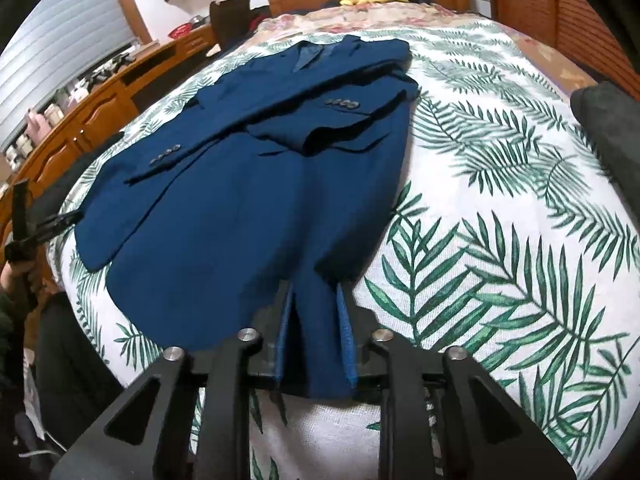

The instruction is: Fold large clothes

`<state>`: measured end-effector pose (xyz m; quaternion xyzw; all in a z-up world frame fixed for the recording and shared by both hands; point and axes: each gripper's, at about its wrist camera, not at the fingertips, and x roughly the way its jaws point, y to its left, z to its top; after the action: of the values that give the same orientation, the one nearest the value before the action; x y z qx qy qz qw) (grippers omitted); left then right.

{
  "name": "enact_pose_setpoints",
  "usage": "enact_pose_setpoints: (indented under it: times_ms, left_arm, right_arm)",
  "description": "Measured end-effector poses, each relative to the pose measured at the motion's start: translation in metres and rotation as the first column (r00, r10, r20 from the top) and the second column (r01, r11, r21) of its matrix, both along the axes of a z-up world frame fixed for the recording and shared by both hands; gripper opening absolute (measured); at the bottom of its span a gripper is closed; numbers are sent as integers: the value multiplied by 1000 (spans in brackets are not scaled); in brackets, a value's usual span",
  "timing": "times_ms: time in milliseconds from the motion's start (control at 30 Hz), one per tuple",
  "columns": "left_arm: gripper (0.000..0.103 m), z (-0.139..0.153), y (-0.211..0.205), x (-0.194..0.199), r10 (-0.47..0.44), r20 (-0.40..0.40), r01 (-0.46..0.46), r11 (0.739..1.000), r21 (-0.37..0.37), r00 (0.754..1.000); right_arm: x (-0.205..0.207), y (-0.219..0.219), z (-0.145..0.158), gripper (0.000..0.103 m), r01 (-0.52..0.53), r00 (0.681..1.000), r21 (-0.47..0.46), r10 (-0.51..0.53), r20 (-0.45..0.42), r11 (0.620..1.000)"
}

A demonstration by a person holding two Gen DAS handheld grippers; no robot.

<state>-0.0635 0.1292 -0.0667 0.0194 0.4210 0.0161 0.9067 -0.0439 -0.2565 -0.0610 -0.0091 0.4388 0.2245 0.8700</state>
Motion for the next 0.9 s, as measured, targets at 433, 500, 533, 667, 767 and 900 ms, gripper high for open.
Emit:
enact_pose_setpoints:
  times_ms: [433, 500, 533, 667, 767, 900]
  left_arm:
    - [0, 142, -39, -34, -14, 307, 6, 1000, 27, 952]
    - [0, 171, -46, -41, -31, 352, 23, 999, 26, 936]
    - [0, 181, -47, -45, -35, 369, 27, 999, 26, 929]
    - [0, 232, -64, -62, -80, 443, 59, 996, 61, 893]
    - [0, 266, -74, -78, -108, 494, 81, 994, 76, 862]
    - [0, 311, -80, -103, -129, 563, 99, 992, 83, 816]
  right_arm:
    - [-21, 5, 114, 1, 6, 968, 139, -41, 249, 990]
    - [-28, 9, 136, 0, -9, 959, 143, -32, 282, 990]
    - [-33, 10, 149, 0, -16, 952, 146, -30, 306, 989]
    - [-56, 9, 193, 0, -49, 925, 166, -18, 379, 985]
    - [-79, 11, 230, 0, -76, 895, 163, -5, 446, 984]
    - [-115, 10, 279, 0, -106, 843, 143, 13, 537, 984]
